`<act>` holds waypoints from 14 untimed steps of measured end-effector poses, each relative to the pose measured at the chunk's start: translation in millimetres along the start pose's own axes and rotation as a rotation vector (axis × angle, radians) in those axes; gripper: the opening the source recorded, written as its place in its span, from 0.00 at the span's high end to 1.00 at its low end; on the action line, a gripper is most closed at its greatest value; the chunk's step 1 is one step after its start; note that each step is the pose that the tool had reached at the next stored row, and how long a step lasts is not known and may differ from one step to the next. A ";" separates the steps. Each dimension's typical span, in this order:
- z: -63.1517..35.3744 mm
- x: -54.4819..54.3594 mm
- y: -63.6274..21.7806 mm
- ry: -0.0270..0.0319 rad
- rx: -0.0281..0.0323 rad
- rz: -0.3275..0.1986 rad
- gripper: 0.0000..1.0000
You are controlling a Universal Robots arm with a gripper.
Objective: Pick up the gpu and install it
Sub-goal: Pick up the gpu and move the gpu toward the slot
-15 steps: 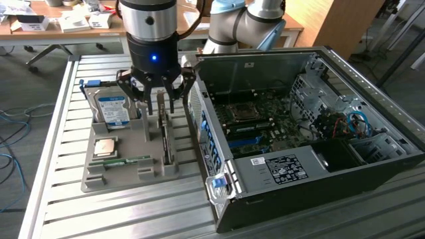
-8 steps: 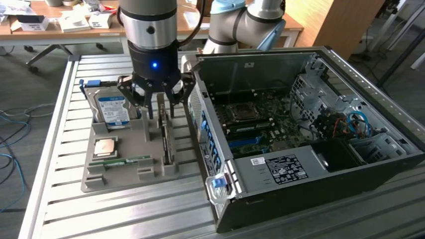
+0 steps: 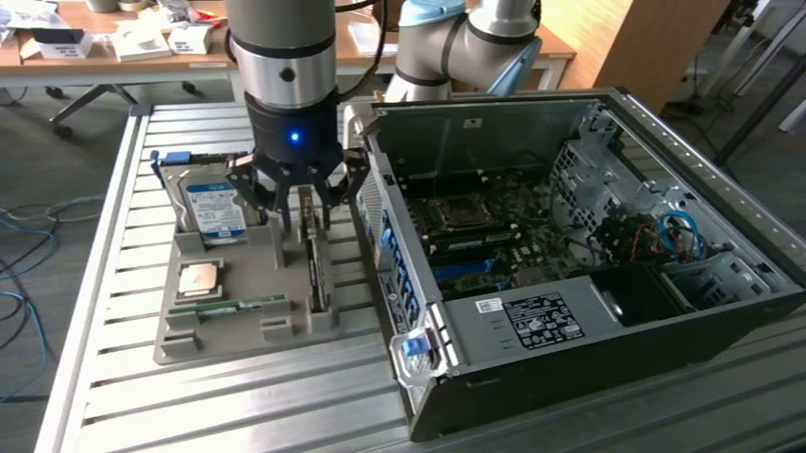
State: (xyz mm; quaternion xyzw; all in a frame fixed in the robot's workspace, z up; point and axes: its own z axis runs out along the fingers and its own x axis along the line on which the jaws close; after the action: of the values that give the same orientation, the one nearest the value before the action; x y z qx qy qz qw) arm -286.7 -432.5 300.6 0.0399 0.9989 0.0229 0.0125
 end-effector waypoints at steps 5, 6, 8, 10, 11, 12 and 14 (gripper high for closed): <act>5.8 0.1 -0.3 0.0000 0.0000 0.000 0.51; 6.9 0.2 -0.3 -0.0001 -0.0001 0.000 0.51; 9.1 0.2 -0.4 0.0000 0.0000 0.000 0.51; 11.5 0.3 -0.5 0.0000 -0.0001 0.000 0.51; 12.7 0.3 -0.6 0.0000 0.0000 0.000 0.51; 13.9 0.3 -0.7 -0.0001 -0.0001 0.000 0.51; 16.2 0.4 -0.8 0.0000 0.0000 0.000 0.51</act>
State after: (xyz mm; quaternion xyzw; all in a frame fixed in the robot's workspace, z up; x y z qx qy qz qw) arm -286.7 -432.5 284.4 0.0399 0.9989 0.0229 0.0125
